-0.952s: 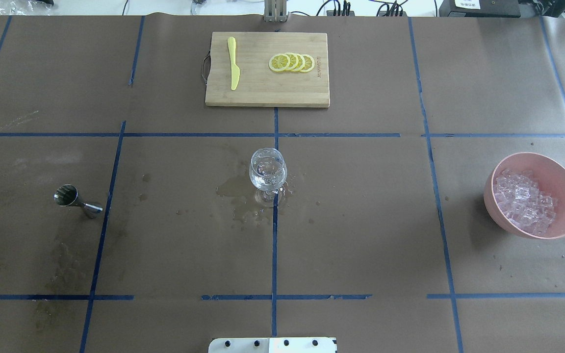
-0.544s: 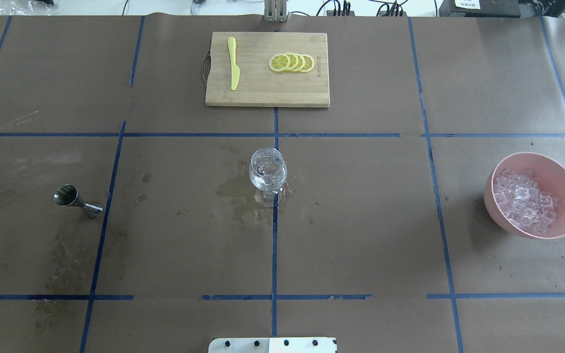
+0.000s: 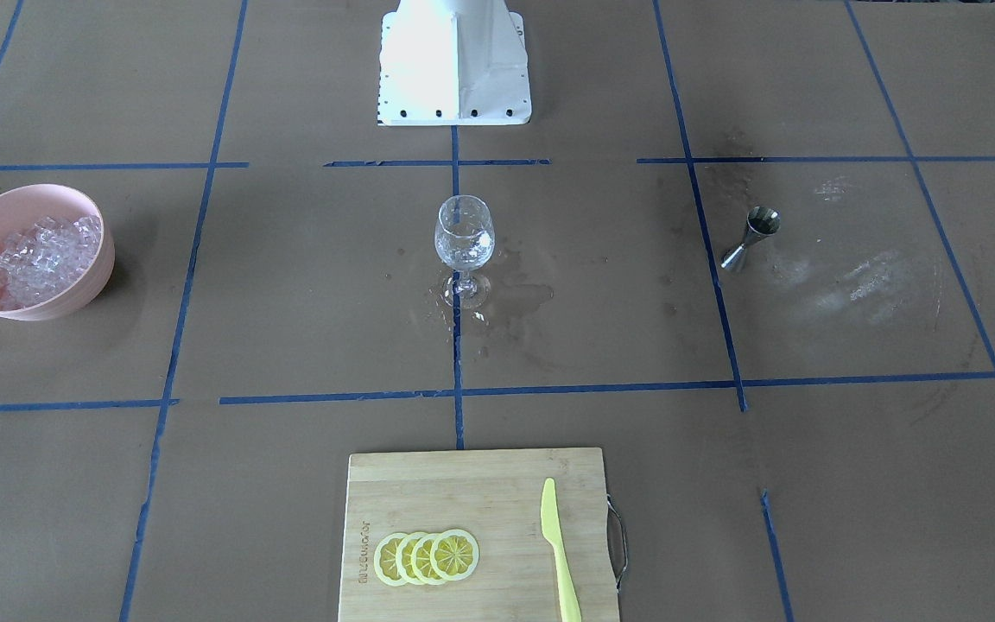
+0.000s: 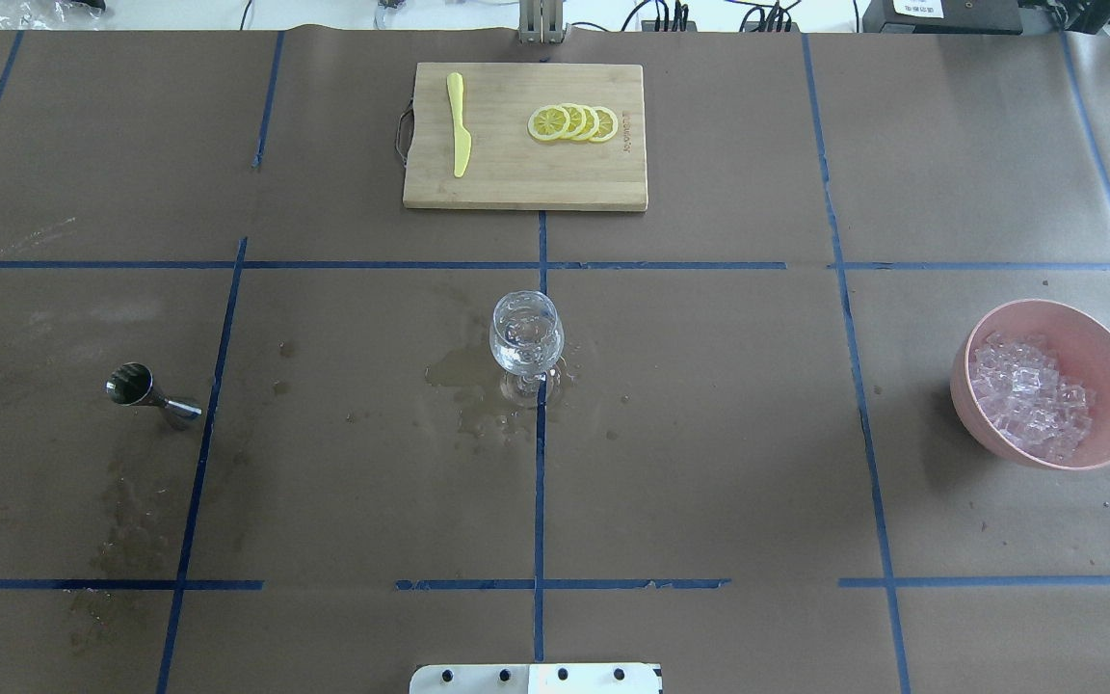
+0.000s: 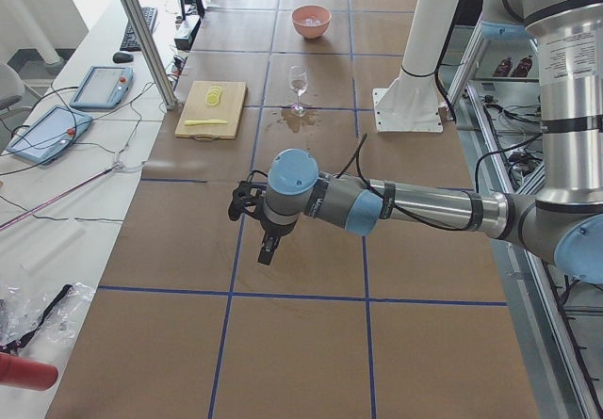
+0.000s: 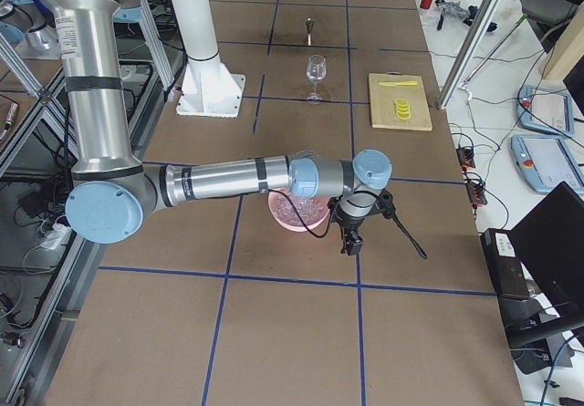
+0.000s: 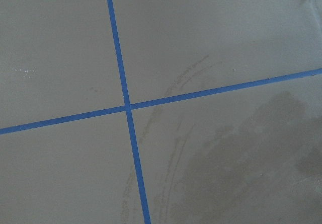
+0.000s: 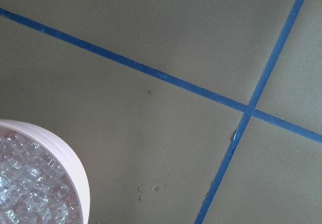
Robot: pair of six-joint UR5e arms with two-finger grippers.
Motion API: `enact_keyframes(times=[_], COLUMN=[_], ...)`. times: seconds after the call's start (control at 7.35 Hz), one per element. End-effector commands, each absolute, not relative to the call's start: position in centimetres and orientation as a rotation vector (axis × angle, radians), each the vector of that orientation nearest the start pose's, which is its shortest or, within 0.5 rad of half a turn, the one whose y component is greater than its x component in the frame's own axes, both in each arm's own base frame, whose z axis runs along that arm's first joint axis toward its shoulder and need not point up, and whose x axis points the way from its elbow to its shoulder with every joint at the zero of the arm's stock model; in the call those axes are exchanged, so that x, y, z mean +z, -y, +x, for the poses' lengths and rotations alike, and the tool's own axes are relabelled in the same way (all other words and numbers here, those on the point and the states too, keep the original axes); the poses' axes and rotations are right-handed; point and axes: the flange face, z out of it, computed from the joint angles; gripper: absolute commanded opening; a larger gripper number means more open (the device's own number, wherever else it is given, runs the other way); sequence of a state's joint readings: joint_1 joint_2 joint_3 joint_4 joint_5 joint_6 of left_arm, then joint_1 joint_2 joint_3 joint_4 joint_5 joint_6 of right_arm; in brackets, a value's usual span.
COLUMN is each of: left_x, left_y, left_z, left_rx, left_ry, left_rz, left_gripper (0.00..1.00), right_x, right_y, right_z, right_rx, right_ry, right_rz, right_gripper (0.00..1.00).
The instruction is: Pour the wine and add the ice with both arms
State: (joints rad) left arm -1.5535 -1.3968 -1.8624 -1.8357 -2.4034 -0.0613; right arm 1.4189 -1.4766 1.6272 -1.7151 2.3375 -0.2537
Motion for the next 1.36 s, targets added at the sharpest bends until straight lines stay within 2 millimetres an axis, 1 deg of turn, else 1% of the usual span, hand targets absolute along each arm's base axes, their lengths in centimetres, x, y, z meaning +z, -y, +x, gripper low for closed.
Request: enact_keyframes(times=[0.0, 0.14, 0.27, 0.41, 0.54, 0.68, 0.82, 0.95, 1.09, 1.22], left_x=[54.6, 54.7, 54.3, 53.9, 53.4, 53.5, 52.7, 51.3, 50.2, 50.0], left_y=[44.7, 44.8, 44.7, 44.9, 44.5, 43.8, 43.8, 43.5, 42.9, 42.0], left_z=[-5.2, -5.2, -5.1, -4.8, -3.9, -2.9, -2.0, 0.7, 1.6, 1.5], left_rx=[0.137, 0.136, 0.136, 0.164, 0.213, 0.24, 0.207, 0.259, 0.319, 0.311], left_ry=[-0.822, -0.823, -0.832, -0.83, -0.839, -0.846, -0.872, -0.912, -0.931, -0.932], left_rz=[0.37, 0.369, 0.376, 0.419, 0.488, 0.506, 0.511, 0.573, 0.668, 0.693], left_gripper=[1.0, 1.0, 1.0, 1.0, 1.0, 1.0, 1.0, 1.0, 1.0, 1.0], right_x=[59.9, 59.9, 59.8, 59.6, 59.3, 59.4, 59.5, 59.9, 60.2, 60.1], right_y=[53.2, 53.2, 53.2, 53.1, 53.1, 53.1, 53.1, 53.1, 53.2, 53.5], right_z=[-1.6, -1.6, -1.6, -1.6, -1.6, -1.6, -1.7, -2.2, -3.2, -3.7], right_rx=[-0.387, -0.388, -0.389, -0.389, -0.388, -0.387, -0.395, -0.394, -0.409, -0.417], right_ry=[0.771, 0.771, 0.771, 0.771, 0.77, 0.771, 0.768, 0.768, 0.768, 0.768], right_rz=[0.043, 0.044, 0.046, 0.049, 0.055, 0.051, 0.053, 0.038, 0.024, 0.022], right_gripper=[1.0, 1.0, 1.0, 1.0, 1.0, 1.0, 1.0, 1.0, 1.0, 1.0])
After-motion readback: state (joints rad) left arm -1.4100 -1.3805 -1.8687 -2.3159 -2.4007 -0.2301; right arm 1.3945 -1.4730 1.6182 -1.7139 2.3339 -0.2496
